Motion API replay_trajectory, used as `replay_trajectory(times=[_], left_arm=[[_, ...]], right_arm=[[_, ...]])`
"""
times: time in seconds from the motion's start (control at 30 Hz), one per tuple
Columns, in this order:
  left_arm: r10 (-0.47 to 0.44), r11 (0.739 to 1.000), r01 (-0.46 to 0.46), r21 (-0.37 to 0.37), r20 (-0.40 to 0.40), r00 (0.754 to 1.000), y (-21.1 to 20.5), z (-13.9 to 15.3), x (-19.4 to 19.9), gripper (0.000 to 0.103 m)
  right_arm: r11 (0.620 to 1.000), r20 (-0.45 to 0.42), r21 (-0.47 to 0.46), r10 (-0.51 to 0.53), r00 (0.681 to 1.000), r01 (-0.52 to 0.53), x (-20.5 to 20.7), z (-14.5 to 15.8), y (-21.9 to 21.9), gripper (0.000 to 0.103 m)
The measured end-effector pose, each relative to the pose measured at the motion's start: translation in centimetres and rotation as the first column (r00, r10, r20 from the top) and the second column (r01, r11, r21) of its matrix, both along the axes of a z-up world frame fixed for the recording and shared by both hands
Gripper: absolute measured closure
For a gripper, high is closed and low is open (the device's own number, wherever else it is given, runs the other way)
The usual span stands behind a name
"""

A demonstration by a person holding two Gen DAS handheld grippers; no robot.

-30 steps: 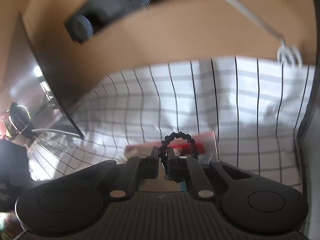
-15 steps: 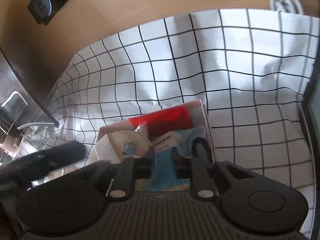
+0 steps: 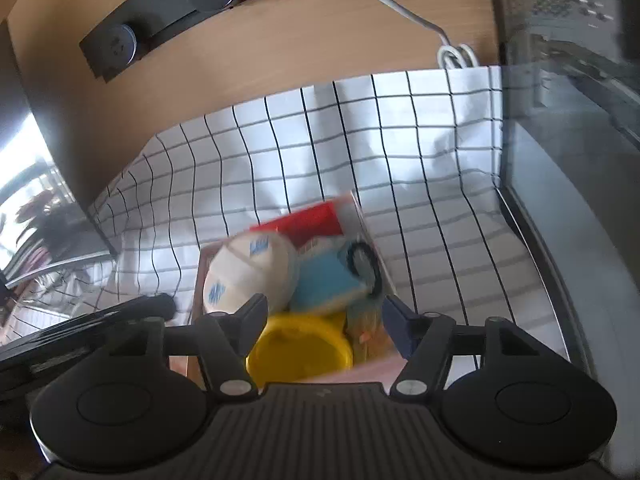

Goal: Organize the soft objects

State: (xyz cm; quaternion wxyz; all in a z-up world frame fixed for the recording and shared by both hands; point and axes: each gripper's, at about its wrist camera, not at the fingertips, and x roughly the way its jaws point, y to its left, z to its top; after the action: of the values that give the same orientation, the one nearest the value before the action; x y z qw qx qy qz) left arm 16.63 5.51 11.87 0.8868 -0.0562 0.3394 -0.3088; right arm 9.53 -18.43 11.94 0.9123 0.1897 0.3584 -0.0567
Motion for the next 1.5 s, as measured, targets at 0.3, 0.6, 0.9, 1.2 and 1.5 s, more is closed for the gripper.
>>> replay_trajectory(times=[0.3,0.6,0.9,1.2,1.5], left_arm=[[0.167,0.977,-0.165,0.135,0.0,0.986,4.6,-5.1,-9.8,0.055],[0.414,0.848,-0.397,0.352,0.029,0.91,1.6,-9.7,-14.9,0.054],[0.526,0.789,-0.539,0.296,0.129,0.841,-2.4,-11.1,-17.6,0.041],[0.61,0.714,-0.65,0.259,0.226,0.76,-4.3,-12.0,-19.4,0.042],[0.607,0.716,-0.652,0.25,0.239,0.758,-4.3,-12.1,-19.6,0.042]], right_arm=[[0.948,-0.066,-0.22,0.22,0.973,-0.229,-5.0,-3.0,5.5,0.023],[0.874,-0.18,-0.168,0.428,0.886,-0.456,-4.9,-9.9,4.8,0.02],[0.833,-0.072,-0.28,0.477,0.876,-0.477,-5.9,-11.5,3.3,0.0],[0.814,0.015,-0.303,0.524,0.852,-0.496,-7.0,-12.5,2.4,0.0],[0.813,0.021,-0.303,0.528,0.849,-0.498,-6.9,-12.3,2.0,0.0]])
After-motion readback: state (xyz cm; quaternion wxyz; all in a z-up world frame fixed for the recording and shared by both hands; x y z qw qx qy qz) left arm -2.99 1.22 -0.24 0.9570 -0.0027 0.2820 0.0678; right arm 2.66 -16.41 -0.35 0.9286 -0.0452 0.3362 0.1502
